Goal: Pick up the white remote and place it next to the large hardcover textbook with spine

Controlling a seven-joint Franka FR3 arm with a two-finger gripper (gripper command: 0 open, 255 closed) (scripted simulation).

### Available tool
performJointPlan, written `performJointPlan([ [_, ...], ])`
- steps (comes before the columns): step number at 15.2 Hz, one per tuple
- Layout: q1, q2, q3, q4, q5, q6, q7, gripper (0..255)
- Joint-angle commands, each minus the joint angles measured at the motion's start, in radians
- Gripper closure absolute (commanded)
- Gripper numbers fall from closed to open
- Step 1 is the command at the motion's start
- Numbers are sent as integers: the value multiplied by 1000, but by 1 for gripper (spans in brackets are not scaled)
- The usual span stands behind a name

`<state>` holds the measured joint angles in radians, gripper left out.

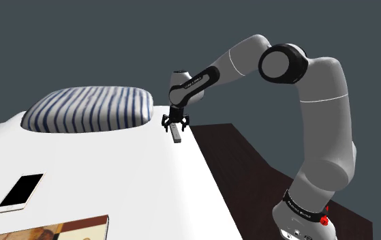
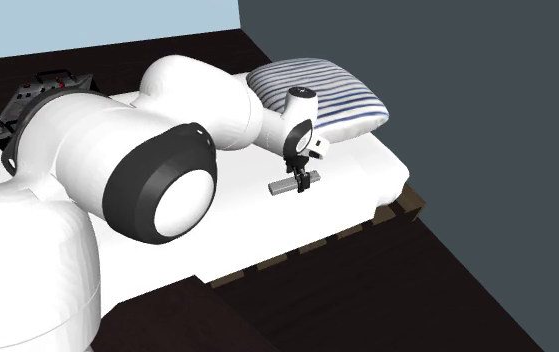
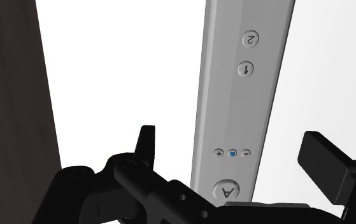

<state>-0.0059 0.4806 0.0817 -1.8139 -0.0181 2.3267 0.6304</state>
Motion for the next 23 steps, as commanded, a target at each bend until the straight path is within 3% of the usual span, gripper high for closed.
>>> performJointPlan([
  [1,0,2,0,1,0,2,0,0],
  [5,0,2,0,0,0,2,0,0],
  [6,0,2,0,0,0,2,0,255],
  [15,0,2,0,1,0,2,0,255],
  [23,-2,-58,3,24,5,-82,-1,255],
])
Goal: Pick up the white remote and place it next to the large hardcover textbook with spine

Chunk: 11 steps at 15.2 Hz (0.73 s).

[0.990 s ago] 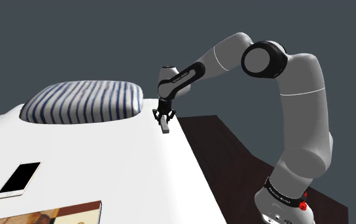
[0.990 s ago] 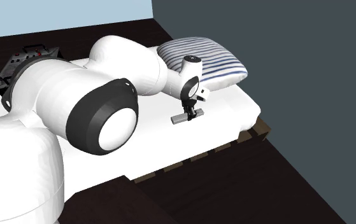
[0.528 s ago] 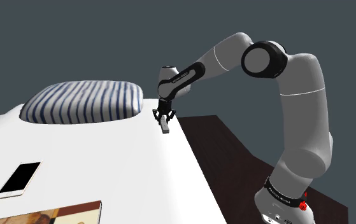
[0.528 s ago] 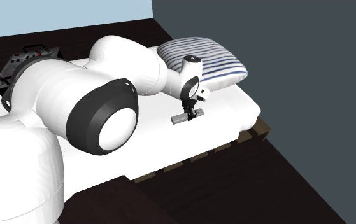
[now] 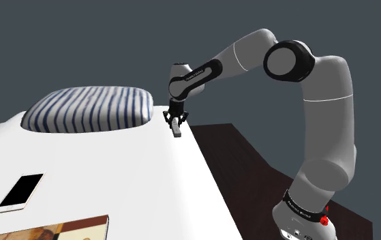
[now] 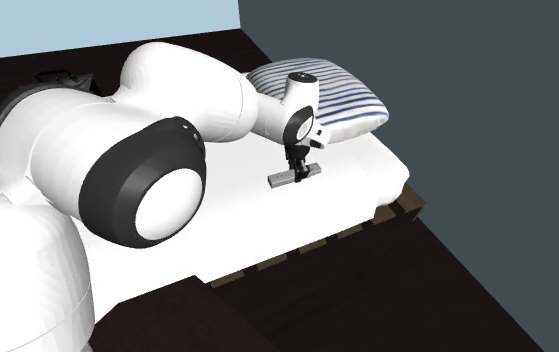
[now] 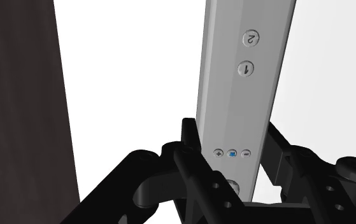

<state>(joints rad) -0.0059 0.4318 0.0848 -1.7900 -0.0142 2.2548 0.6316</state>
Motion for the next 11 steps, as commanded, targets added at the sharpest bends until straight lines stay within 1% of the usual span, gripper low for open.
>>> performJointPlan([
  [1,-2,-16,0,5,2,-21,-3,255],
  [11,-4,-76,3,57,7,-133,-4,255],
])
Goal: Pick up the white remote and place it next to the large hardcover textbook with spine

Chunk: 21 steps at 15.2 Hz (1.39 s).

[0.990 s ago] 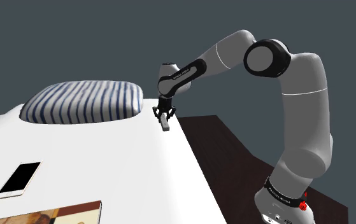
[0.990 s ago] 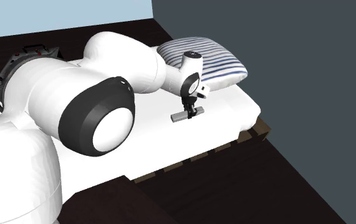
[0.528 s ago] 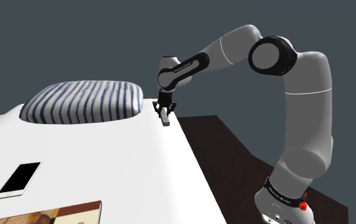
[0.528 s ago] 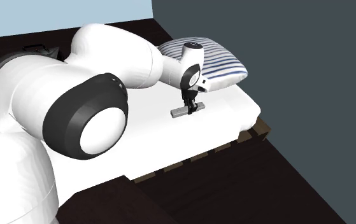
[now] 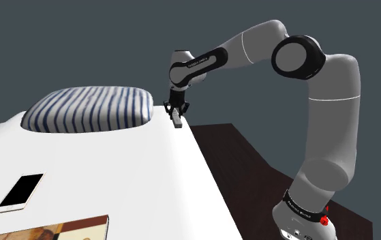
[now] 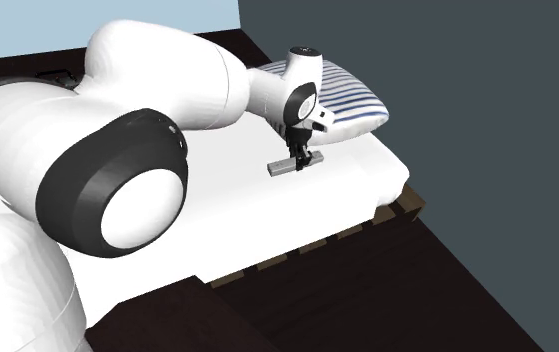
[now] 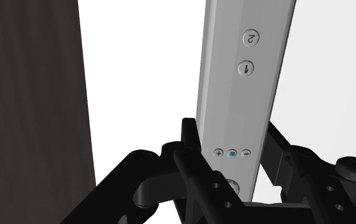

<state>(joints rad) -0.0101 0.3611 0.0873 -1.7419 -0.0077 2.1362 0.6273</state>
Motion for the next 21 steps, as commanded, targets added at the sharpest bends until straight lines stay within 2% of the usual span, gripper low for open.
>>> performJointPlan([
  [1,0,-7,0,11,1,-19,0,255],
  [11,149,-11,62,1,-32,-11,223,255],
  [21,307,69,113,117,-78,-49,444,255],
])
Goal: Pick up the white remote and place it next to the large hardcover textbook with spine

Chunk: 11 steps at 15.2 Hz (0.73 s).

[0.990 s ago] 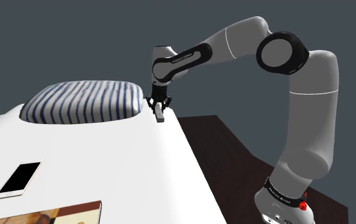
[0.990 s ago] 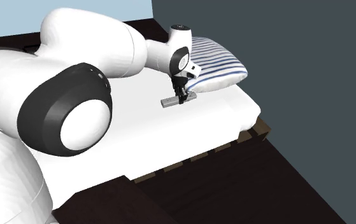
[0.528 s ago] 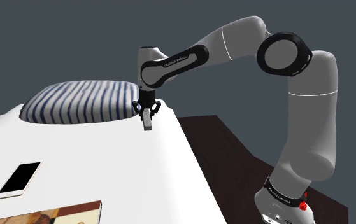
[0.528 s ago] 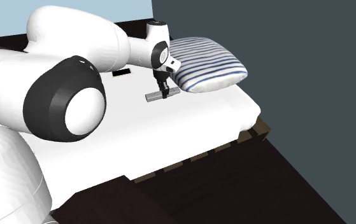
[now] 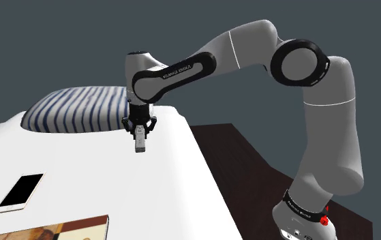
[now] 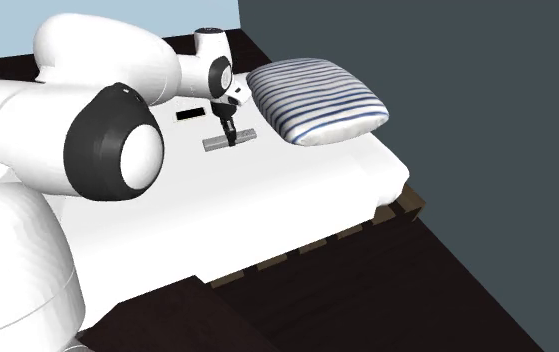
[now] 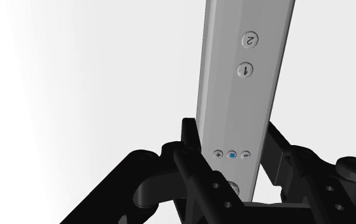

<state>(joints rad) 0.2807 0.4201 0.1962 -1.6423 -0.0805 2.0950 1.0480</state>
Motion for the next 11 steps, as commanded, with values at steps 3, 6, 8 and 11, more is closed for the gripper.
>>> performJointPlan([
  [3,67,51,16,79,-21,-30,86,255],
  [6,120,101,25,156,-37,-59,146,255],
  [8,156,139,29,216,-48,-82,184,255],
  [11,213,206,34,324,-65,-124,237,255],
])
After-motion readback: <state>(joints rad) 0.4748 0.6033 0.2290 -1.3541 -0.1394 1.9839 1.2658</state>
